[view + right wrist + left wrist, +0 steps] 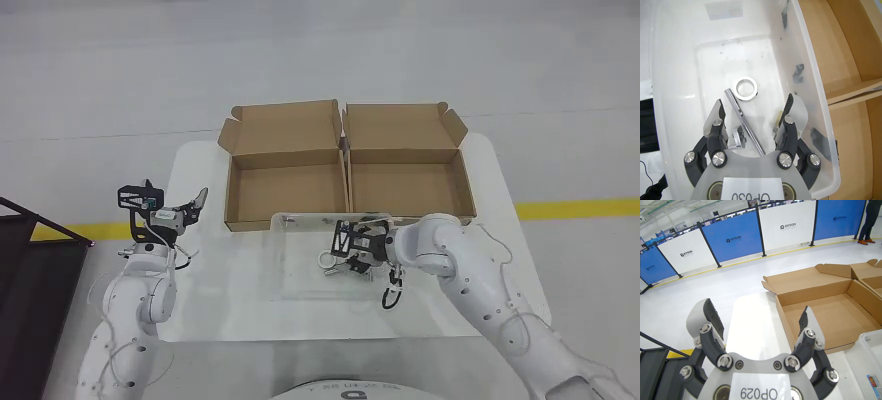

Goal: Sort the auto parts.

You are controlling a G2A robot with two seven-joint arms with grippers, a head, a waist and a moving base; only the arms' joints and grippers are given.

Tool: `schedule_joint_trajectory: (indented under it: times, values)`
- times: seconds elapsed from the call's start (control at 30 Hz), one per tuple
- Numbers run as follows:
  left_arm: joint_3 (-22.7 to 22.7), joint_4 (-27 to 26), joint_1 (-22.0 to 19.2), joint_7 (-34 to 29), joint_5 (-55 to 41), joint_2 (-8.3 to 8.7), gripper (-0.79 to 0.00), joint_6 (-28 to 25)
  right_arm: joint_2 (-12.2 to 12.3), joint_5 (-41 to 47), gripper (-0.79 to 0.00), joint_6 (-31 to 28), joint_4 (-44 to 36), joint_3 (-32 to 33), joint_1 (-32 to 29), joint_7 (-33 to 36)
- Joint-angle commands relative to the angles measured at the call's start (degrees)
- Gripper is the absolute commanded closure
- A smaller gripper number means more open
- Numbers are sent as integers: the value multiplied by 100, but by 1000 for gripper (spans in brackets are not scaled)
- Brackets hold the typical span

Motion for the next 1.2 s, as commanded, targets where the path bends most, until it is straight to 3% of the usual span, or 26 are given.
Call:
schedule_joint_trajectory:
  times: [0.0, 0.3, 0.47, 1.17]
  values:
    - [0, 0, 0, 0, 0, 0, -785, 0, -29, 27, -536, 39, 141, -110, 142, -39]
    - [0, 0, 0, 0, 0, 0, -785, 0, -174, -105, -391, 390, 760, -595, 679, -133]
    - [0, 0, 0, 0, 0, 0, -785, 0, -260, -157, -357, 440, 1028, -906, 900, -52]
    - [0, 0, 0, 0, 0, 0, -785, 0, -484, 19, -342, 519, 1641, -1530, 1426, 113]
